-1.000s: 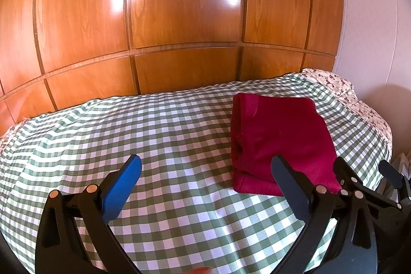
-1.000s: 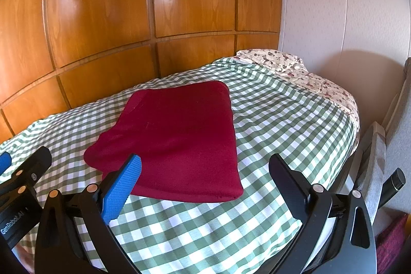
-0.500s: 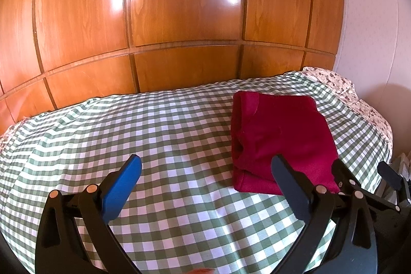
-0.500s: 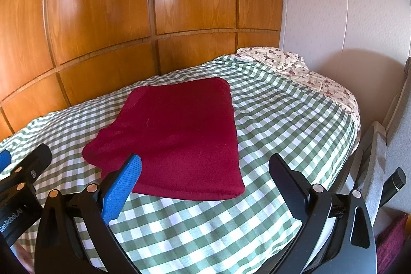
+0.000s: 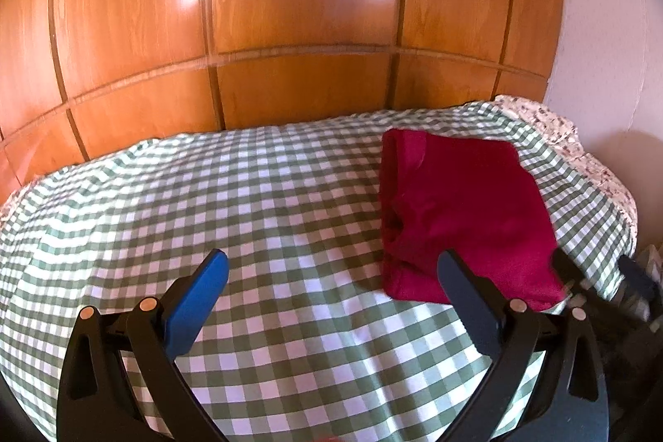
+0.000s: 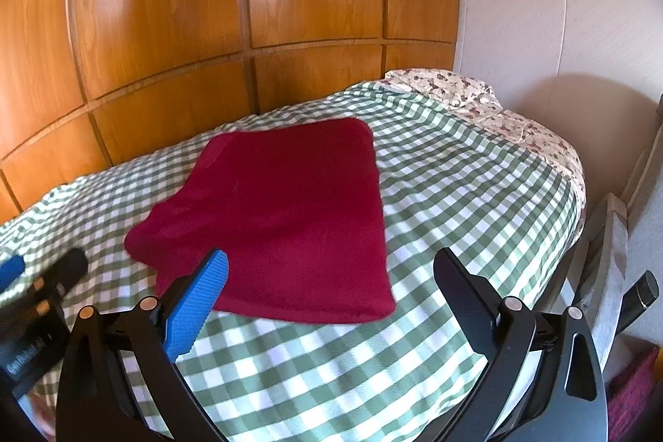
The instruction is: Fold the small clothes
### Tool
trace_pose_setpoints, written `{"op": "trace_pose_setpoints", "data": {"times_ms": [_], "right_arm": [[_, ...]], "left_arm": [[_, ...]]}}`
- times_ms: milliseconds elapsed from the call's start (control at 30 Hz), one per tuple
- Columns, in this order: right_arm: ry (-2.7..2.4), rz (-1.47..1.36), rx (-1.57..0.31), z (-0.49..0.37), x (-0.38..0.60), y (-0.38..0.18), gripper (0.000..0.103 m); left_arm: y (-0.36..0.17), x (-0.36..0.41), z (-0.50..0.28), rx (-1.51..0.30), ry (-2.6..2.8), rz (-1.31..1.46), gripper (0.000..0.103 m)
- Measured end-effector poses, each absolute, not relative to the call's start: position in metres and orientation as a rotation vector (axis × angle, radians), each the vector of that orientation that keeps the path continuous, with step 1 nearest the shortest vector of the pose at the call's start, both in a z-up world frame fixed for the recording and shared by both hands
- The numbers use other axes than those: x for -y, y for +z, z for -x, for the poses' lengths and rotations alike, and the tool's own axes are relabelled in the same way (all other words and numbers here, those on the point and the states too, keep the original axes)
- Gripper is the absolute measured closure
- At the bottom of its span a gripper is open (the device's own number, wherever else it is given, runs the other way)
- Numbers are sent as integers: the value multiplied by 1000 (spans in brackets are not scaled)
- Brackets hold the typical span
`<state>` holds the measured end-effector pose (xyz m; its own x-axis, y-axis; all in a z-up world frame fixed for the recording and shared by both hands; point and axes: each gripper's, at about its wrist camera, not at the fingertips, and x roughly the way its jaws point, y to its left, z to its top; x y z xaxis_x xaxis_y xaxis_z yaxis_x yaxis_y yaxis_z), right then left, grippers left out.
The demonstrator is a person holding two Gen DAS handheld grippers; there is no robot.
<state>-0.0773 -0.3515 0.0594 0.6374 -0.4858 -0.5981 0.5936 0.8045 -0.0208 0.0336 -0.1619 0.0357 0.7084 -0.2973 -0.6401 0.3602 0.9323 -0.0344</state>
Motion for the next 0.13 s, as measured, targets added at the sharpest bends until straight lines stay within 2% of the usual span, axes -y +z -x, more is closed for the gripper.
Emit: {"op": "trace_pose_setpoints", "data": {"times_ms": [133], "right_arm": [[-679, -246, -618, 69, 401, 65, 4]], "left_arm": [[20, 154, -45, -731, -332, -93, 2]]}}
